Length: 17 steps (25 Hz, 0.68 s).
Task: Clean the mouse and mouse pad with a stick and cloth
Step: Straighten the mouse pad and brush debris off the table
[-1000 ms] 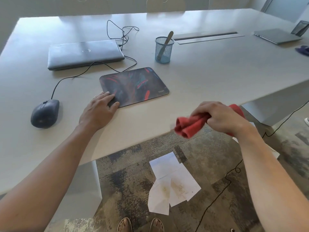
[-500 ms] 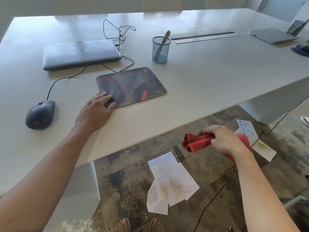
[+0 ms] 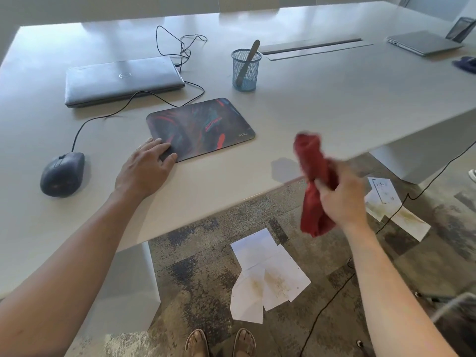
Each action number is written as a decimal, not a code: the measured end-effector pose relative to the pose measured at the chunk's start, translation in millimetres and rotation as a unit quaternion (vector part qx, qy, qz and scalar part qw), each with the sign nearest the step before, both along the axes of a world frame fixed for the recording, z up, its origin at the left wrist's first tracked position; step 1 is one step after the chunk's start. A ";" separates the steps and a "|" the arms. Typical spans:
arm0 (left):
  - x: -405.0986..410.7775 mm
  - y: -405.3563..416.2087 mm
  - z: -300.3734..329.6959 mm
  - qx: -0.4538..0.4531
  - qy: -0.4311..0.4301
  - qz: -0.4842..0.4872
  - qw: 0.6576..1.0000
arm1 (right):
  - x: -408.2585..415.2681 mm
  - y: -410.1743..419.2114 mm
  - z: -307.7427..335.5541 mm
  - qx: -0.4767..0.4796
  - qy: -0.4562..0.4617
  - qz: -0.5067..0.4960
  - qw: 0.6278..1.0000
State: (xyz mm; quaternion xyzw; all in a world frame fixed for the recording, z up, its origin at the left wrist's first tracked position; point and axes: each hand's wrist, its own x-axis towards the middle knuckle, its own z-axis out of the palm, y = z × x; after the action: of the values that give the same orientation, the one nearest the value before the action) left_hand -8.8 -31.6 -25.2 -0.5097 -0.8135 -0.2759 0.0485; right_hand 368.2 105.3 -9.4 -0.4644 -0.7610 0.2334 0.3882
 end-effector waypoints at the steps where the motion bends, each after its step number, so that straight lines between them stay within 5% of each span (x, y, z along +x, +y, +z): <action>1: -0.4 0.1 -0.4 -0.003 -0.002 -0.001 1.000 | 4.8 -5.9 -20.9 -0.033 -0.057 -0.002 0.998; 4: -0.1 -0.3 -1.1 -0.003 -0.003 0.005 1.000 | 26.9 -18.7 -60.5 -0.133 -0.126 -0.016 0.983; 13: -2.4 0.1 -1.1 -0.043 -0.031 0.040 0.998 | 19.5 3.6 11.0 -0.199 0.213 0.093 0.952; 17: -0.7 -0.6 -0.5 -0.043 -0.027 0.046 0.998 | -7.9 40.8 48.3 -0.197 0.235 0.092 0.947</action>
State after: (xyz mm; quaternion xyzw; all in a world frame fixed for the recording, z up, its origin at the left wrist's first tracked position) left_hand -9.6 -32.2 -25.7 -0.4658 -0.8480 -0.2521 0.0171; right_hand 360.4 146.1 38.8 -0.3919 -0.6263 0.5161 0.4335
